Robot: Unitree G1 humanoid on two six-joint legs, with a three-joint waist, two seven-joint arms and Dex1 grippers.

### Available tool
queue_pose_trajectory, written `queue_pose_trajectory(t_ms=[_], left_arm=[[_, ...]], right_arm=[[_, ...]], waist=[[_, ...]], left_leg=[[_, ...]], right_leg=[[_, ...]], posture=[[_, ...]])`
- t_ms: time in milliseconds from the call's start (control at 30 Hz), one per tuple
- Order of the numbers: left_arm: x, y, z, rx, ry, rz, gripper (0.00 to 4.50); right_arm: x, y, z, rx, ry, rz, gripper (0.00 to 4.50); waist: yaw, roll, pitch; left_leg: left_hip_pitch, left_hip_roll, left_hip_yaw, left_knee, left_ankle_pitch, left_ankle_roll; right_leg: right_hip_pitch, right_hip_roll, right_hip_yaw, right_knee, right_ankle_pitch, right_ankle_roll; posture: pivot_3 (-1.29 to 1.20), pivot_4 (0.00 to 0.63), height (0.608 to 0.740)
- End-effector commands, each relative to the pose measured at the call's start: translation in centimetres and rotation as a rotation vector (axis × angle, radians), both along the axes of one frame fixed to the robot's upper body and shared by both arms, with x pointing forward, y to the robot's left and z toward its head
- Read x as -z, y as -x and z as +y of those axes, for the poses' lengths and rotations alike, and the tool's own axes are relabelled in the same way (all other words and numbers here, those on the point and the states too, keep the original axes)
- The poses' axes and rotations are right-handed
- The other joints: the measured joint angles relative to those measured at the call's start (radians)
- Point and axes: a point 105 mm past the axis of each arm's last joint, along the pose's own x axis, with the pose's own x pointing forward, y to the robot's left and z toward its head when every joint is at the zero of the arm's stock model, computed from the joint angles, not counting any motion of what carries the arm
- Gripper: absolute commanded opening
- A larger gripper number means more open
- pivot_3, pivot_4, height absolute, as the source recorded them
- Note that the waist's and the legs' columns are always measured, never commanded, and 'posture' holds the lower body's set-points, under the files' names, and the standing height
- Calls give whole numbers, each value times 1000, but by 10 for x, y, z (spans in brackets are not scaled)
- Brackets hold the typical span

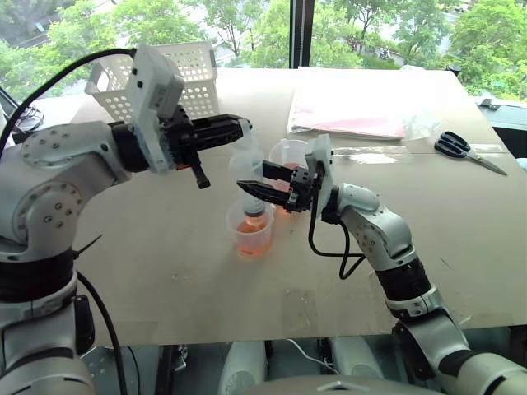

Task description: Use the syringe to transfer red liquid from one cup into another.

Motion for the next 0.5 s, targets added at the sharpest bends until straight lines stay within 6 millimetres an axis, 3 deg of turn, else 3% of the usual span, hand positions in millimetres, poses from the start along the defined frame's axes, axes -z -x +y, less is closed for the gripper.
queue_pose_trajectory(t_ms=[33,333,500], left_arm=[[5,12,-6,60,-41,-11,0],[23,22,-11,102,-71,37,0],[29,25,-12,110,-81,50,0]], right_arm=[[-37,18,3,-80,-95,-88,1443],[-69,23,1,-119,-204,-91,1442],[-78,21,0,-118,-226,-96,1441]], waist=[[0,0,0],[1,0,0],[2,0,0]], left_leg=[[0,0,0,0,0,0],[0,0,0,0,0,0],[0,0,0,0,0,0]], right_leg=[[0,0,0,0,0,0],[0,0,0,0,0,0],[0,0,0,0,0,0]], posture=[[0,150,740],[0,150,740],[0,150,740]])
